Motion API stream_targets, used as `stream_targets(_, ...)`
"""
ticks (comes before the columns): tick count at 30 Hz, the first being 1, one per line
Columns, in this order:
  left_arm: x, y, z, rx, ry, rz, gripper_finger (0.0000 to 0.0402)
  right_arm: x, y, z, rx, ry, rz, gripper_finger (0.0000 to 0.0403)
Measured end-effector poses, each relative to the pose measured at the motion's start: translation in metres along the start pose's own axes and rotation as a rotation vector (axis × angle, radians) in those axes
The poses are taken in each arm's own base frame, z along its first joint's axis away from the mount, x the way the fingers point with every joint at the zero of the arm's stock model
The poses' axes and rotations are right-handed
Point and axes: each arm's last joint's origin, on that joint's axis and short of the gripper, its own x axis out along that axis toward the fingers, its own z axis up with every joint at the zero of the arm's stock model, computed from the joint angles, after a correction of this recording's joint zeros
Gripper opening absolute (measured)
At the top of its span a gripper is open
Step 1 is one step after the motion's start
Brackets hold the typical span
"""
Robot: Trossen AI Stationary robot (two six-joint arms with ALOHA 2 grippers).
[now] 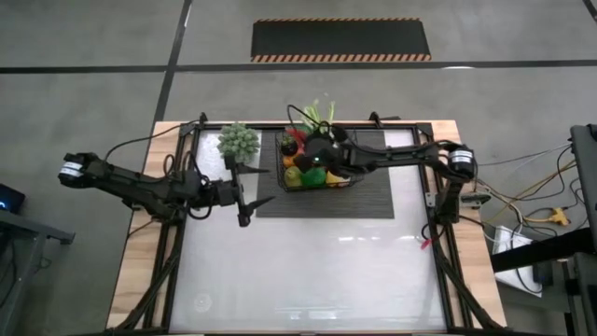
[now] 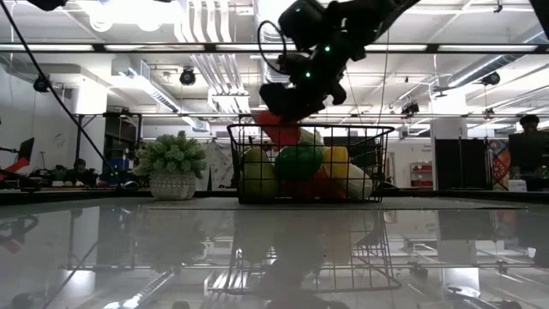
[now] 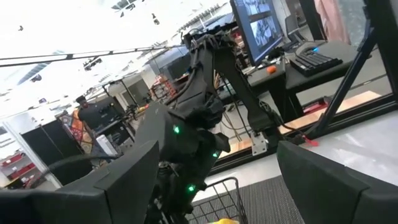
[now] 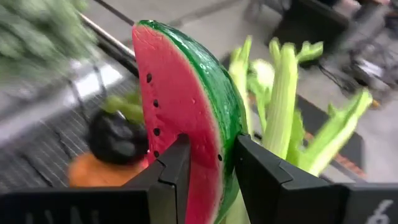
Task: Build produce basket
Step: Put the red watermelon into the black wire basket, then move the black wire basket slightly upward on the table
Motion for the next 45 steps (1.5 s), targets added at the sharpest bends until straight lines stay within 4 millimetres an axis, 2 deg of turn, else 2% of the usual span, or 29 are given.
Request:
stream_targets(4,-0.002,0.001,-0.001,0.0,0.0,0.004,0.0306,0.005,0.004,-0.001,-0.027,0.057,-0.096,0.01)
stream_targets(9,-0.005,0.003,0.001,-0.006,-0.013,0.012,0.0306,0.01,0.008,-0.001,-0.025,0.062,-0.107,0.0106)
stream_targets(17,-0.009,0.004,0.0,-0.009,-0.018,0.015,0.0306,0.008,0.007,-0.002,-0.028,0.073,-0.106,0.0169)
stream_targets(23,-0.006,0.0,-0.004,-0.001,0.004,0.002,0.0306,-0.003,0.0,0.004,-0.042,0.083,-0.082,0.0208)
stream_targets(27,-0.001,-0.005,-0.01,0.01,0.031,-0.014,0.0306,-0.024,-0.007,0.013,-0.061,0.108,-0.022,0.0219)
stream_targets(34,0.015,-0.019,-0.023,0.061,0.153,-0.083,0.0294,-0.087,-0.015,0.019,-0.114,0.125,0.082,0.0221)
stream_targets(37,0.022,-0.026,-0.031,0.11,0.279,-0.182,0.0275,-0.114,-0.016,0.017,-0.138,0.112,0.128,0.0221)
stream_targets(40,0.029,-0.035,-0.041,0.121,0.397,-0.36,0.0249,-0.137,-0.015,0.012,-0.151,0.082,0.18,0.0221)
stream_targets(42,0.033,-0.044,-0.053,0.134,0.487,-0.483,0.0229,-0.148,-0.014,0.008,-0.149,0.064,0.207,0.0221)
stream_targets(45,0.044,-0.052,-0.07,0.174,0.6,-0.535,0.0196,-0.157,-0.012,0.003,-0.144,0.047,0.23,0.0221)
